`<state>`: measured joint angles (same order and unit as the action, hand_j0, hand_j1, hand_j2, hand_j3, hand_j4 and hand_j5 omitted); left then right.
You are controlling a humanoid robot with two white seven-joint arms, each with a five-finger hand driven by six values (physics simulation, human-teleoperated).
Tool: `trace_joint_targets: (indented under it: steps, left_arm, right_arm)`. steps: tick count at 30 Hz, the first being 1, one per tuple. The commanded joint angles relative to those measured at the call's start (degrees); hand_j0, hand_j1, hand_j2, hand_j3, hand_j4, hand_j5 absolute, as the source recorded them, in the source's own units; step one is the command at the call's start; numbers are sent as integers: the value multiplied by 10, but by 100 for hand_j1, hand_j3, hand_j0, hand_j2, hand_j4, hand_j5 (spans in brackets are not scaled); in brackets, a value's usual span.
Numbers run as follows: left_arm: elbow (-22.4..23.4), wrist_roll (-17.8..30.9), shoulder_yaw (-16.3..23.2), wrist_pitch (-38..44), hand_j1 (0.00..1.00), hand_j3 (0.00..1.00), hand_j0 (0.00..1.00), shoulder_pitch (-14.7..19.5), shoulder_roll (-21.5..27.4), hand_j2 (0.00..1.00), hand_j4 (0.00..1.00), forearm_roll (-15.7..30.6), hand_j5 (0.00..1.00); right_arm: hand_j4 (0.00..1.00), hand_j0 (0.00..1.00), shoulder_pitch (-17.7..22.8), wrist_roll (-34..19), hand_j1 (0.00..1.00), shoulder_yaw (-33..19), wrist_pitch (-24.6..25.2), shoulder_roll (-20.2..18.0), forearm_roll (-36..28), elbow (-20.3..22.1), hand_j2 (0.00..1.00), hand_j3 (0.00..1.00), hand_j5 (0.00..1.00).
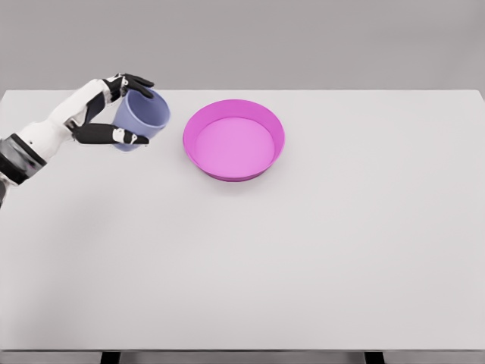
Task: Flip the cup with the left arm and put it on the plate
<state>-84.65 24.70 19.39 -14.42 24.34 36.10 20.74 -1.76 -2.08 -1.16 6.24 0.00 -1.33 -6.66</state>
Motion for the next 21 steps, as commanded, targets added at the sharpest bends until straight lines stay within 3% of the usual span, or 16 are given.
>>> trace_joint_targets:
  steps: [1, 10, 16, 21]
  left_arm:
    - [4, -4, 2, -3, 55, 55, 55, 1, -44, 55, 55, 8, 55]
    - [42, -6, 0, -6, 56, 56, 56, 10, -170, 56, 56, 18, 56]
    - [80, -33, 2, -63, 57, 57, 57, 16, -219, 57, 57, 32, 57]
    - [104, -52, 20, -138, 56, 56, 56, 14, -232, 56, 56, 43, 56]
  right_arm:
    - [100, 100, 0, 0, 100, 0, 0, 0, 0, 0, 100, 100, 100]
    - [100, 100, 0, 0, 100, 0, 0, 0, 0, 0, 100, 100, 100]
    - [100, 100, 0, 1, 100, 0, 0, 0, 0, 0, 100, 100, 100]
    - [100, 100, 0, 1, 100, 0, 0, 0, 0, 0, 100, 100, 100]
